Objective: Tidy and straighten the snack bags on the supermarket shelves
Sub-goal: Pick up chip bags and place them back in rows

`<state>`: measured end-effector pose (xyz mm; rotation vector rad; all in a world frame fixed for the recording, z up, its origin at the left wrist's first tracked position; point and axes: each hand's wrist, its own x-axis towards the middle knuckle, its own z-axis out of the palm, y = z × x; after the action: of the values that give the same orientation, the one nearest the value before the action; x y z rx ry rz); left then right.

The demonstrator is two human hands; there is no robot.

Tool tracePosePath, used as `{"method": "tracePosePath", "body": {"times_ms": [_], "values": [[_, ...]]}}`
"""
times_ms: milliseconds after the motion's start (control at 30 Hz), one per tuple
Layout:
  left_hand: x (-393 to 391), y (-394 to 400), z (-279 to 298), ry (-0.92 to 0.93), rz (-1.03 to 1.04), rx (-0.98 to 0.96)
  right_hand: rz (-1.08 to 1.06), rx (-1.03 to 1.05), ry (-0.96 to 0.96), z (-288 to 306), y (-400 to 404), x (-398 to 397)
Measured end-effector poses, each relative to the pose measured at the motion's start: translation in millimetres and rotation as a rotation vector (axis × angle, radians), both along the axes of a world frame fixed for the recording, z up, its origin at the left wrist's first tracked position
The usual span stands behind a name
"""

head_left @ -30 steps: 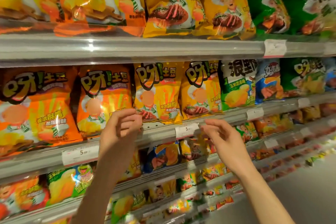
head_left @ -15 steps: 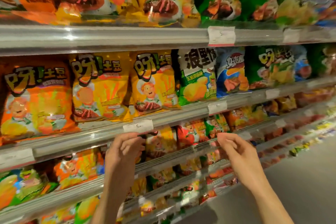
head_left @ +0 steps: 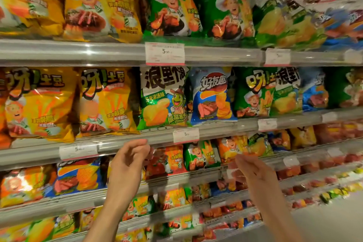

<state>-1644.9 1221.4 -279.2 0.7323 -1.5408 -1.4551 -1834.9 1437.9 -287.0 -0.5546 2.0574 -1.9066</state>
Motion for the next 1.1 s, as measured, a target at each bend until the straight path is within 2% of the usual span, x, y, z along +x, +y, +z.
{"method": "tracePosePath", "body": {"times_ms": [233,333,433,533,633,800,1000,1100], "values": [[-28,-26,20,0.013,0.053,-0.078,0.009,0.054,0.168,10,-25,-41],[-42,-44,25,0.007,0.058,-0.126,0.047,0.006,0.107,20,-50,-55],[-59,-64,29,-0.106,0.044,-0.255,0.107,0.048,0.094,33,-86,-62],[-72,-78,32,-0.196,0.013,-0.321,0.171,0.109,0.243,46,-130,-58],[-84,-86,38,-0.210,-0.022,-0.295,0.231,0.180,0.339,57,-167,-52],[-93,-84,42,-0.165,-0.002,-0.188,0.310,0.241,0.317,59,-197,-53],[-100,-75,47,-0.124,0.046,-0.172,0.378,0.164,0.260,53,-203,-62],[-99,-71,52,-0.108,0.071,-0.176,0.404,0.136,0.233,69,-198,-55]]}}
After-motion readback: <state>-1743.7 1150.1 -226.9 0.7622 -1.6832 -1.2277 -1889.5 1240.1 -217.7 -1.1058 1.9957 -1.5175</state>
